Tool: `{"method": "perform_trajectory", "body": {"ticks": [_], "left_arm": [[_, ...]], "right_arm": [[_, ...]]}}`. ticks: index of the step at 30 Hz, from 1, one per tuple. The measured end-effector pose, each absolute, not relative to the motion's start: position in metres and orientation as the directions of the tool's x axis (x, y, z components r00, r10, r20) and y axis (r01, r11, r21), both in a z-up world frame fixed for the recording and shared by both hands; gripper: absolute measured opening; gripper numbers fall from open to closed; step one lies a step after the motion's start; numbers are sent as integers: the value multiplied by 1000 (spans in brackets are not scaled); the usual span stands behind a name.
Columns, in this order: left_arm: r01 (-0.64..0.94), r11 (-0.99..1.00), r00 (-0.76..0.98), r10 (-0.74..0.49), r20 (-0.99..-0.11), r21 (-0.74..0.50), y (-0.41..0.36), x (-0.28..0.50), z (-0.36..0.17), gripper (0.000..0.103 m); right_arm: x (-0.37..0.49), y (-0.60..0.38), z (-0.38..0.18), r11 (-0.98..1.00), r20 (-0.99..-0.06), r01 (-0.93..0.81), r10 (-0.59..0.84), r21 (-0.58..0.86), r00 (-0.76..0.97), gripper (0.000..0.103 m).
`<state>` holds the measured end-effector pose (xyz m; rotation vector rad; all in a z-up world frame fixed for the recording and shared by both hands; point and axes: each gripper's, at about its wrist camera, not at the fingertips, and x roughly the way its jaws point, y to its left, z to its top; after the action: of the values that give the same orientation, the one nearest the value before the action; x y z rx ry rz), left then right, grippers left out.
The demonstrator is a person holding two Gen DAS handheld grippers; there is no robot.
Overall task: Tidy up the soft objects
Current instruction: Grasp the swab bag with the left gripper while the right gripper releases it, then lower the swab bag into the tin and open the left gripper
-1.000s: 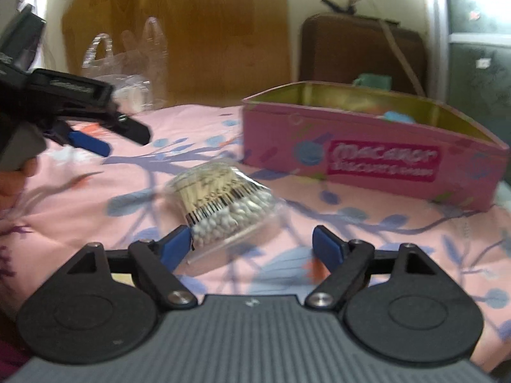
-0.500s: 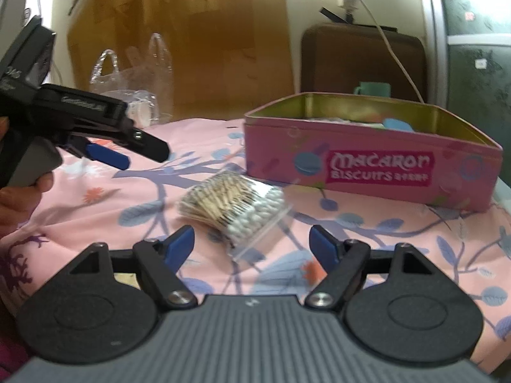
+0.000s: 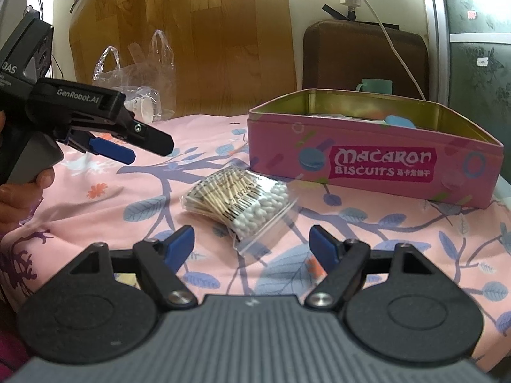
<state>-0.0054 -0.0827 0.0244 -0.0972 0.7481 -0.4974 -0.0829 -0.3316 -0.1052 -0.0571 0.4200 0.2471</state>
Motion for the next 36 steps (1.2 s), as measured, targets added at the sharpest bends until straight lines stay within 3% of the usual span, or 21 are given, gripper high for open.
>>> {"method": "perform_trajectory", "body": {"ticks": [10, 16, 20, 23, 24, 25, 28, 31, 36], "left_arm": [[431, 858, 602, -505, -618, -281, -84, -4, 24, 99], [484, 832, 563, -533, -632, -271, -105, 0, 21, 89], [527, 803, 515, -561, -649, -276, -127, 2, 16, 77], [558, 797, 495, -543, -679, -231, -148, 3, 8, 69], [557, 798, 486, -536, -690, -228, -152, 6, 4, 56], [554, 798, 477, -538, -695, -237, -153, 8, -1, 52], [577, 762, 445, -595, -670, -293, -153, 8, 0, 49], [578, 756, 454, -611, -648, -308, -149, 7, 16, 48], [635, 716, 515, -672, -533, -289, -154, 14, 70, 48]], "right_arm": [[-84, -332, -108, 966, -421, -258, 236, 6, 876, 77], [-81, -328, -110, 959, -423, -282, 253, -7, 870, 73], [-74, -326, -110, 959, -424, -280, 239, -37, 874, 69], [-68, -330, -114, 962, -426, -273, 234, -30, 874, 58], [-68, -330, -114, 962, -418, -272, 234, -32, 878, 39], [-67, -331, -114, 963, -411, -266, 229, -33, 882, 30], [-67, -334, -108, 961, -391, -276, 257, 8, 884, 28], [-74, -341, -88, 958, -304, -286, 276, 14, 912, 28], [-58, -357, -49, 973, -195, -231, 224, -14, 955, 28]]}}
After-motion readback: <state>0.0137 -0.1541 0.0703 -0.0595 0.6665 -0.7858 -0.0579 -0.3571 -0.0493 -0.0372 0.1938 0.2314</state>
